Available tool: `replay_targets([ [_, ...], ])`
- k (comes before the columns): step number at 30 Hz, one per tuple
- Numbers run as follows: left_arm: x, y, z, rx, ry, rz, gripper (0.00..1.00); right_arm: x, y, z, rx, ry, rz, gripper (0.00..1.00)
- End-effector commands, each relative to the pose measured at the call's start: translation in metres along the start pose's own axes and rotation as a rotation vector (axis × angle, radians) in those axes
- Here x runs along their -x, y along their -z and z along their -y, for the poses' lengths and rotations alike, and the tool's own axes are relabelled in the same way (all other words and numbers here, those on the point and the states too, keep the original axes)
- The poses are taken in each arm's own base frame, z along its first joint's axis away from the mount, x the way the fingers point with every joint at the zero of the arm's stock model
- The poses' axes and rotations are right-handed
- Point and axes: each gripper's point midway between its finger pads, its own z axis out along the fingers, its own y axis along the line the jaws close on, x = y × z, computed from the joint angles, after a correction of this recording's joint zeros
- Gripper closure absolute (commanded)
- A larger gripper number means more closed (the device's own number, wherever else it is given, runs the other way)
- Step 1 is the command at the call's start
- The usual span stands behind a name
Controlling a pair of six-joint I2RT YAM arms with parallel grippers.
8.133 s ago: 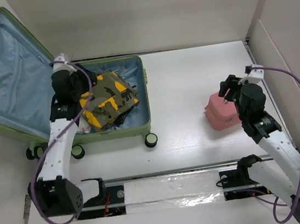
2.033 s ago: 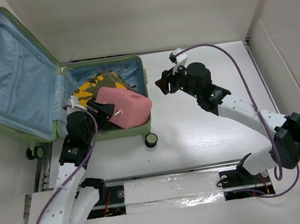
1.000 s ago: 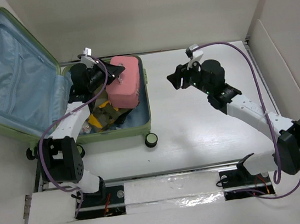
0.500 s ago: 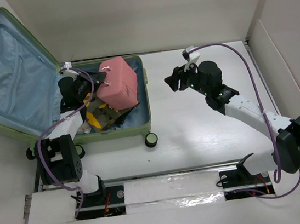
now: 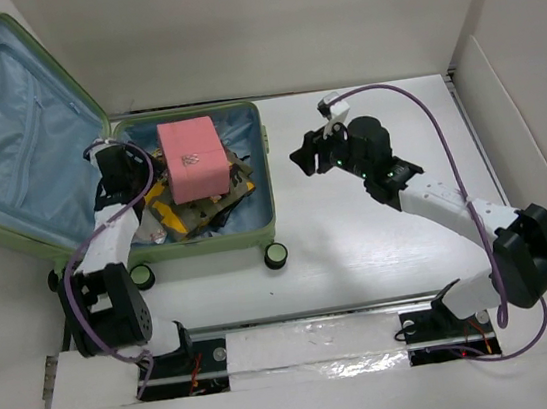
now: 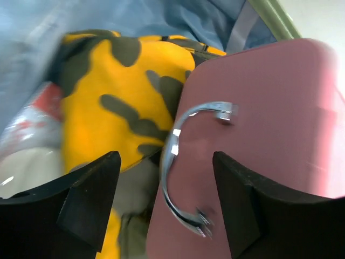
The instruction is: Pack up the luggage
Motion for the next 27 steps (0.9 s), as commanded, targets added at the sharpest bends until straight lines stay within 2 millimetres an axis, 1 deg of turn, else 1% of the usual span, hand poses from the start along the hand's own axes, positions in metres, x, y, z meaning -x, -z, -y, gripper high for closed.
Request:
replay_targets([
  [1, 0.048, 0.054, 0.015, -0.012, -0.074, 0.176, 0.33, 0.042, 0.000, -0.015, 0.043, 0.016, 0.111, 0.41],
  [2, 0.059, 0.067, 0.020, -0.022, -0.073, 0.222, 0.33, 0.043, 0.002, -0.016, 0.045, 0.017, 0.113, 0.42],
  [3, 0.072, 0.090, 0.020, -0.009, -0.073, 0.274, 0.36, 0.044, 0.002, -0.016, 0.046, 0.019, 0.116, 0.49],
  [4, 0.083, 0.104, 0.023, -0.007, -0.079, 0.316, 0.37, 0.043, 0.003, -0.020, 0.055, 0.022, 0.111, 0.55],
  [5, 0.093, 0.119, 0.025, -0.004, -0.077, 0.354, 0.39, 0.042, 0.003, -0.019, 0.051, 0.022, 0.111, 0.62],
  [6, 0.105, 0.145, 0.021, 0.016, -0.068, 0.421, 0.47, 0.041, 0.003, -0.019, 0.048, 0.026, 0.108, 0.89],
  [7, 0.112, 0.158, 0.020, 0.026, -0.063, 0.458, 0.52, 0.040, 0.003, -0.018, 0.046, 0.028, 0.104, 0.98],
  [8, 0.117, 0.172, 0.018, 0.035, -0.055, 0.494, 0.57, 0.039, 0.004, -0.014, 0.038, 0.028, 0.101, 1.00],
  [9, 0.125, 0.197, 0.007, 0.077, -0.033, 0.561, 0.81, 0.038, 0.003, -0.014, 0.040, 0.031, 0.098, 1.00],
  [10, 0.127, 0.208, -0.001, 0.111, -0.015, 0.589, 0.97, 0.036, 0.003, -0.011, 0.037, 0.031, 0.092, 1.00],
  [11, 0.129, 0.219, -0.010, 0.147, 0.017, 0.622, 1.00, 0.035, 0.004, -0.008, 0.048, 0.028, 0.085, 1.00],
  [12, 0.133, 0.240, -0.029, 0.223, 0.057, 0.687, 1.00, 0.033, 0.004, -0.007, 0.061, 0.025, 0.069, 1.00],
  [13, 0.132, 0.245, -0.039, 0.263, 0.074, 0.710, 1.00, 0.033, 0.005, -0.001, 0.074, 0.020, 0.061, 1.00],
  [14, 0.132, 0.251, -0.048, 0.304, 0.078, 0.733, 1.00, 0.031, 0.009, -0.012, 0.157, 0.022, 0.043, 1.00],
  [15, 0.130, 0.254, -0.064, 0.391, 0.077, 0.746, 1.00, 0.031, 0.011, -0.012, 0.181, 0.024, 0.032, 0.95],
  [16, 0.130, 0.255, -0.072, 0.449, 0.070, 0.746, 1.00, 0.031, 0.014, -0.014, 0.202, 0.026, 0.031, 0.93],
  [17, 0.128, 0.251, -0.079, 0.504, 0.060, 0.729, 1.00, 0.032, 0.016, -0.009, 0.191, 0.025, 0.035, 0.91],
  [18, 0.117, 0.239, -0.092, 0.598, 0.022, 0.662, 0.92, 0.031, 0.017, -0.009, 0.190, 0.026, 0.037, 0.85],
  [19, 0.122, 0.246, -0.098, 0.660, 0.028, 0.678, 0.88, 0.030, 0.018, -0.002, 0.174, 0.030, 0.035, 0.81],
  [20, 0.121, 0.244, -0.101, 0.695, 0.018, 0.661, 0.85, 0.031, 0.020, 0.006, 0.147, 0.030, 0.039, 0.77],
  [21, 0.120, 0.240, -0.107, 0.738, 0.007, 0.642, 0.76, 0.028, 0.020, 0.007, 0.139, 0.030, 0.033, 0.67],
  [22, 0.130, 0.248, -0.116, 0.777, 0.022, 0.655, 0.70, 0.027, 0.020, 0.011, 0.134, 0.028, 0.030, 0.63],
  [23, 0.134, 0.251, -0.123, 0.800, 0.027, 0.652, 0.64, 0.023, 0.018, 0.010, 0.145, 0.025, 0.021, 0.60],
  [24, 0.136, 0.249, -0.132, 0.834, 0.014, 0.626, 0.53, 0.021, 0.017, 0.009, 0.153, 0.024, 0.015, 0.56],
  [25, 0.140, 0.258, -0.133, 0.872, 0.026, 0.639, 0.50, 0.019, 0.015, 0.009, 0.161, 0.021, 0.006, 0.55],
  [26, 0.139, 0.259, -0.137, 0.905, 0.011, 0.631, 0.48, 0.019, 0.014, 0.008, 0.170, 0.024, 0.004, 0.54],
  [27, 0.138, 0.259, -0.139, 0.920, 0.007, 0.628, 0.44, 0.013, 0.010, 0.009, 0.172, 0.018, -0.012, 0.54],
])
